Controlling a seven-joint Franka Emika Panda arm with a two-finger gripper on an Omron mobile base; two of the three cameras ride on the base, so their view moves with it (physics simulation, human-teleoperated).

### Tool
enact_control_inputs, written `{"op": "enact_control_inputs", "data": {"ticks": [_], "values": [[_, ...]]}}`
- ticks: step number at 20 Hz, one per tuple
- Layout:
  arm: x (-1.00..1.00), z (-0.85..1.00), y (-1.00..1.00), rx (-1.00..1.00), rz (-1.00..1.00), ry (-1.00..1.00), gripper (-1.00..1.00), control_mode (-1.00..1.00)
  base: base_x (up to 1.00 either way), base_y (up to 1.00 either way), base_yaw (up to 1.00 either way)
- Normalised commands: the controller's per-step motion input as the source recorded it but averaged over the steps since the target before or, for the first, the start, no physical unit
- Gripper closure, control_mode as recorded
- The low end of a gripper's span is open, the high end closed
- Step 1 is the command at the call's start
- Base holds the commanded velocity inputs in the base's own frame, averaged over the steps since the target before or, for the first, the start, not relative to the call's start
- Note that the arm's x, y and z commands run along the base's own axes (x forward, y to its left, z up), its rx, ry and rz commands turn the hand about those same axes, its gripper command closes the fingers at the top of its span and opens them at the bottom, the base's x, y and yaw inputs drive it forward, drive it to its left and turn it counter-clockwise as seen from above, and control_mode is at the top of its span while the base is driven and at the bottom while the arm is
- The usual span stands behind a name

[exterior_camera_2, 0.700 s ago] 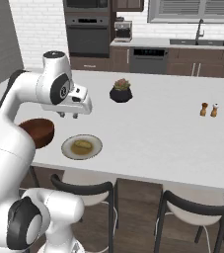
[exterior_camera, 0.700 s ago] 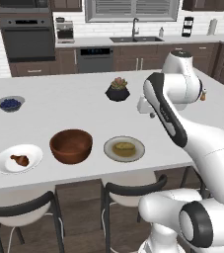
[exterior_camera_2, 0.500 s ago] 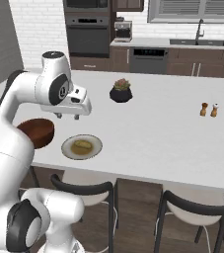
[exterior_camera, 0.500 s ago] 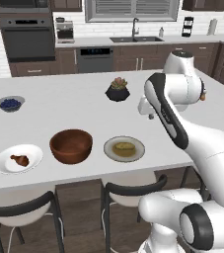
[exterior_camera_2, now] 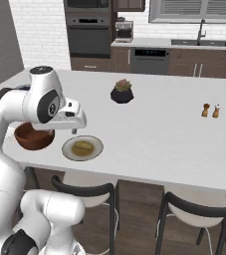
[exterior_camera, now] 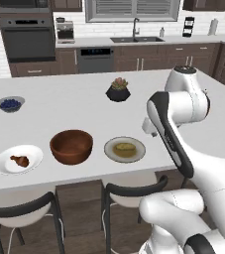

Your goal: Pick the chicken drumstick and potato from their plates and place them in the bowl. Then put the bowl in the fridge.

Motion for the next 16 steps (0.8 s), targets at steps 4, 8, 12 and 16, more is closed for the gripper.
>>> {"op": "enact_control_inputs", "data": {"ticks": [4, 8, 12, 16], "values": [[0.61, -0.15, 0.00, -0.02, 0.37, 0.04, -1.00, -1.00, 0.00, 0.00, 0.00], [0.82, -0.15, 0.12, -0.04, 0.35, 0.16, -1.00, -1.00, 0.00, 0.00, 0.00], [0.86, -0.36, 0.23, -0.06, 0.33, 0.23, -1.00, -1.00, 0.00, 0.00, 0.00], [0.71, -0.52, 0.18, -0.08, 0.30, 0.14, -1.00, -1.00, 0.00, 0.00, 0.00]]}}
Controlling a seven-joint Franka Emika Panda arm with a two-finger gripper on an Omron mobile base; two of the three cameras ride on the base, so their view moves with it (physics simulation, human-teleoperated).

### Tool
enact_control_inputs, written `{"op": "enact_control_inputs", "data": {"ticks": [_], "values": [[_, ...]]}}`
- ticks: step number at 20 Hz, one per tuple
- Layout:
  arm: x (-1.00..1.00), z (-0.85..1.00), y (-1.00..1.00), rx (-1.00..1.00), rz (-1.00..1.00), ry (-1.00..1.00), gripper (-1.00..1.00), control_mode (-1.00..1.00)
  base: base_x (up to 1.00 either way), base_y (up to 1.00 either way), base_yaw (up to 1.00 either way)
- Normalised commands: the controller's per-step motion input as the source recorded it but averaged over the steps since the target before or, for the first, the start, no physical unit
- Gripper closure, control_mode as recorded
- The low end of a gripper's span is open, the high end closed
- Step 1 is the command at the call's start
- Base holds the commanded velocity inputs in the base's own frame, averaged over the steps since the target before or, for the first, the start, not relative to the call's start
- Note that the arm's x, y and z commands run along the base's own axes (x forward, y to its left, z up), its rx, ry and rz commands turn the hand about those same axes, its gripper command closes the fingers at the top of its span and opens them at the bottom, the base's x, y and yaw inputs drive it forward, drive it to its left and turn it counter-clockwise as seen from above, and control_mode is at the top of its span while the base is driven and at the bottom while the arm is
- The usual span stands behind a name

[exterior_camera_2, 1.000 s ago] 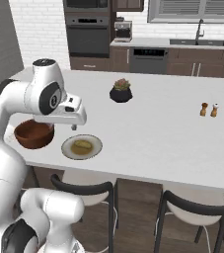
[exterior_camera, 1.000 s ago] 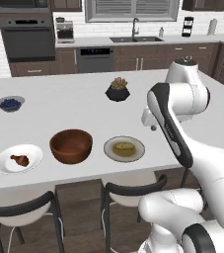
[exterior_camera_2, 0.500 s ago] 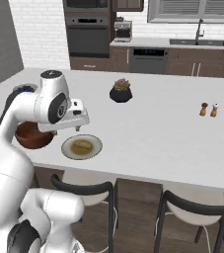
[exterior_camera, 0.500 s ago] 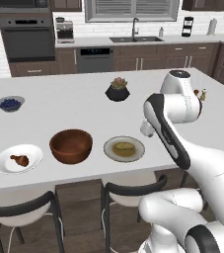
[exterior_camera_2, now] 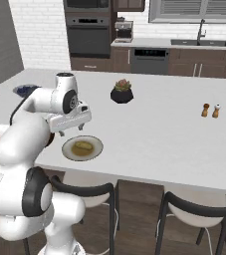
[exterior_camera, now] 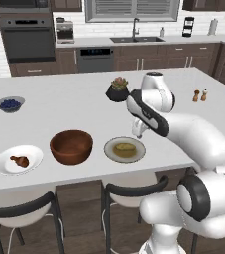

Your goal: Pick the chicken drumstick and potato from their plates and place them in the bowl. Then put the bowl in the fridge.

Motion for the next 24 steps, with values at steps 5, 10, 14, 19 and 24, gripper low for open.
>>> {"op": "enact_control_inputs", "data": {"ticks": [5, 10, 14, 19, 24], "values": [[0.36, -0.48, 0.00, -0.04, 0.24, 0.04, -1.00, -1.00, 0.00, 0.00, 0.00], [0.19, -0.47, 0.00, -0.02, 0.15, 0.00, -1.00, -1.00, 0.00, 0.00, 0.00], [0.17, -0.38, 0.00, 0.00, 0.13, 0.00, -1.00, -1.00, 0.00, 0.00, 0.00], [0.41, -0.37, 0.00, 0.00, 0.09, -0.05, -1.00, -1.00, 0.00, 0.00, 0.00], [0.47, -0.36, 0.00, 0.00, 0.05, -0.03, -1.00, -1.00, 0.00, 0.00, 0.00]]}}
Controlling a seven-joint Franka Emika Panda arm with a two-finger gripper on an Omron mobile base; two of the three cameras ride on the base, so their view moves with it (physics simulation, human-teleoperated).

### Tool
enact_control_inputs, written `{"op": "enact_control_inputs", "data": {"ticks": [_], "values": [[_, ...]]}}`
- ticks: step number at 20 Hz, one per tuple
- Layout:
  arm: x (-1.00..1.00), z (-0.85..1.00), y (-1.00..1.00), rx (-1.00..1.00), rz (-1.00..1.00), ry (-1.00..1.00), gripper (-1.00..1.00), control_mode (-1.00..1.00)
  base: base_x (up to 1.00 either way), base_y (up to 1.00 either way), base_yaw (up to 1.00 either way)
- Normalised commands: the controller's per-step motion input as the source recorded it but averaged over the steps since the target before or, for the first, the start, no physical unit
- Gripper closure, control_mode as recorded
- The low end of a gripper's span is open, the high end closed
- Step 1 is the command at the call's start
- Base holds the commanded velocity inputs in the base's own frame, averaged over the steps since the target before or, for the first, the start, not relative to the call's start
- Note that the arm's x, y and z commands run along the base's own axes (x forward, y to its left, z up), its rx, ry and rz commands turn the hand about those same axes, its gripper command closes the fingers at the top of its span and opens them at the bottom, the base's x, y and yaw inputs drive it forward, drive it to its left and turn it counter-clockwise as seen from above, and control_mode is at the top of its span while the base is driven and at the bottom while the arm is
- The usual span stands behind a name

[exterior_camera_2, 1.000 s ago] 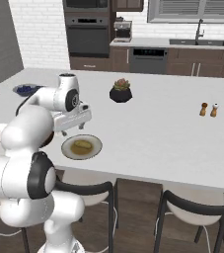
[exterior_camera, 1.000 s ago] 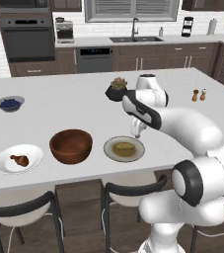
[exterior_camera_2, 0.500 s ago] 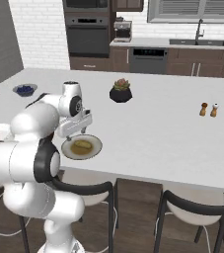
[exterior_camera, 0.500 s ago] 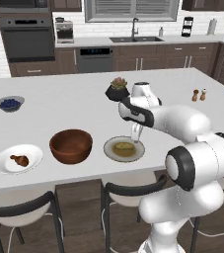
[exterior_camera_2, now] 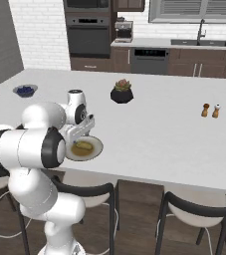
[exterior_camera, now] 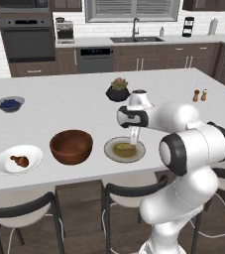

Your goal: Pick the chicken drumstick and potato from their plates and place them in the bowl. Then put the bowl in the fridge.

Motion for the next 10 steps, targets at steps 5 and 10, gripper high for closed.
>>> {"op": "enact_control_inputs", "data": {"ticks": [5, 10], "values": [[0.42, -0.27, 0.10, 0.00, 0.01, -0.02, -1.00, -1.00, 0.00, 0.00, 0.00], [0.32, -0.29, 0.11, 0.00, 0.00, 0.00, -1.00, -1.00, 0.00, 0.00, 0.00]]}}
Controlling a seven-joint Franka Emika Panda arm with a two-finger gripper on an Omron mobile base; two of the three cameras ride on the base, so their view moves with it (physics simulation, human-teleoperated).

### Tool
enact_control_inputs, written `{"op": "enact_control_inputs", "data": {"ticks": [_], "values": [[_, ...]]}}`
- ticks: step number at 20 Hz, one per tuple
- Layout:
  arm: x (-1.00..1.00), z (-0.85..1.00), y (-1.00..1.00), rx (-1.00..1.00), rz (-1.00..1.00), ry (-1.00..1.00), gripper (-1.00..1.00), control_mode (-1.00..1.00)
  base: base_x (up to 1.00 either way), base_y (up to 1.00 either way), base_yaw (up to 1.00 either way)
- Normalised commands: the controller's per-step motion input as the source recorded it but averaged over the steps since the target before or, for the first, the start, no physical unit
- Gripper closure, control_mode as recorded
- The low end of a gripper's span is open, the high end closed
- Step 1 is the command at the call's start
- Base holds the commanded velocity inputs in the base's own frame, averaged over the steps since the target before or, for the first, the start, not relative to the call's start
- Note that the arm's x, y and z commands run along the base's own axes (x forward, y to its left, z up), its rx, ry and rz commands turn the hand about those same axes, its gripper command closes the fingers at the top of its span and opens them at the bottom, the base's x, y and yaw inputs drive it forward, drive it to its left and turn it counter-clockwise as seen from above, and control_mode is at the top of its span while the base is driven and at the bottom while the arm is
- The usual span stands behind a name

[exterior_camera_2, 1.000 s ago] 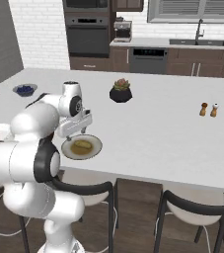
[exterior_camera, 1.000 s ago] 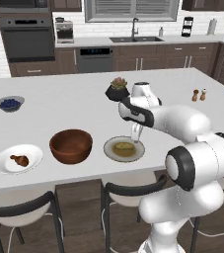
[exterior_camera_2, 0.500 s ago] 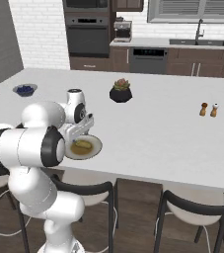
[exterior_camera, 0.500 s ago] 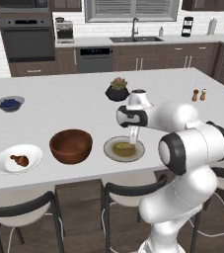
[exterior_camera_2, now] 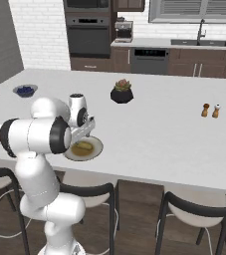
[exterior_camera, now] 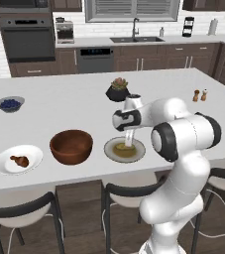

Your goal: Pick the chicken drumstick and potato from their plates and place them in the bowl. Then put the bowl in the fridge.

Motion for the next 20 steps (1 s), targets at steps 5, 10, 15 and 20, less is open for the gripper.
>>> {"op": "enact_control_inputs", "data": {"ticks": [5, 10, 15, 20], "values": [[0.35, -0.31, 0.05, 0.00, 0.00, 0.00, -1.00, -1.00, 0.00, 0.00, 0.00], [0.32, -0.28, 0.00, 0.00, 0.00, 0.00, -1.00, -1.00, 0.00, 0.00, 0.00], [0.21, -0.29, 0.00, 0.00, 0.00, 0.00, -1.00, -1.00, 0.00, 0.00, 0.00], [0.00, -0.36, 0.00, 0.00, 0.01, 0.00, -1.00, -1.00, 0.00, 0.00, 0.00]]}}
